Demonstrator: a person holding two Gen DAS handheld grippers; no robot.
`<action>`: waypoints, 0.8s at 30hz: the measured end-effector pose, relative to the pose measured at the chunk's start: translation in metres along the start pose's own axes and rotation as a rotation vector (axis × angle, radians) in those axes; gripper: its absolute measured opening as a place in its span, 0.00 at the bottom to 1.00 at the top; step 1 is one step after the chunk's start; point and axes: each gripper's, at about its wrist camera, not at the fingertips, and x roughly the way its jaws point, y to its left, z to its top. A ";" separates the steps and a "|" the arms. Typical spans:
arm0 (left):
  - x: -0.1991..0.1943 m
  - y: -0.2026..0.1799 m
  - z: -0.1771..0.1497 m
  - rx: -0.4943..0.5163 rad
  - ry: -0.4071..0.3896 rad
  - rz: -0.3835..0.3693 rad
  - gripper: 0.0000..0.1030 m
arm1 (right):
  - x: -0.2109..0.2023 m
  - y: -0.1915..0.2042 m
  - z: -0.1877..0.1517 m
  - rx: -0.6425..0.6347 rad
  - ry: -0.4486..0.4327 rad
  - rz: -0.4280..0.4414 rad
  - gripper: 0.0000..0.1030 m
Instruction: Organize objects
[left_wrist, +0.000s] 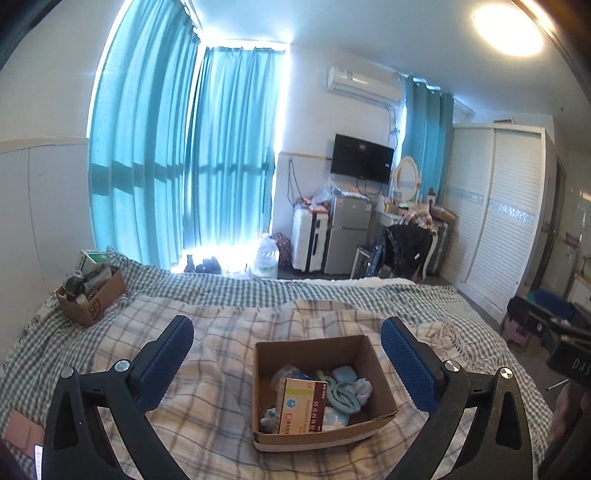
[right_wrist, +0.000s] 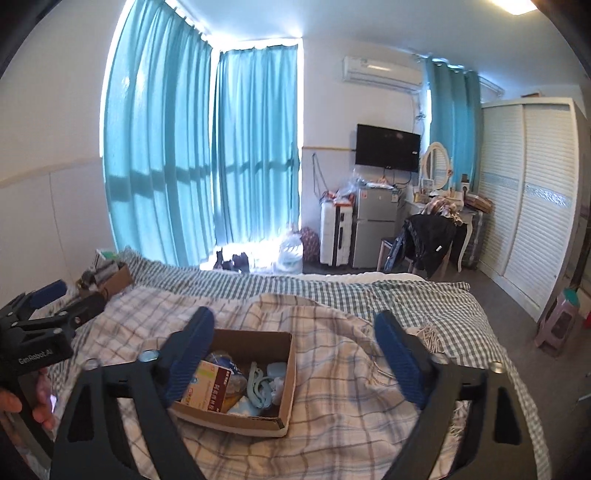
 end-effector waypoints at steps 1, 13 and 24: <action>-0.004 0.003 -0.004 -0.006 -0.014 0.008 1.00 | -0.001 0.000 -0.006 0.009 -0.014 0.001 0.98; -0.023 0.042 -0.074 -0.084 -0.019 0.080 1.00 | 0.008 0.036 -0.083 -0.084 -0.022 0.063 1.00; -0.018 0.005 -0.103 0.064 -0.010 0.090 1.00 | 0.005 0.025 -0.106 -0.071 -0.018 -0.009 1.00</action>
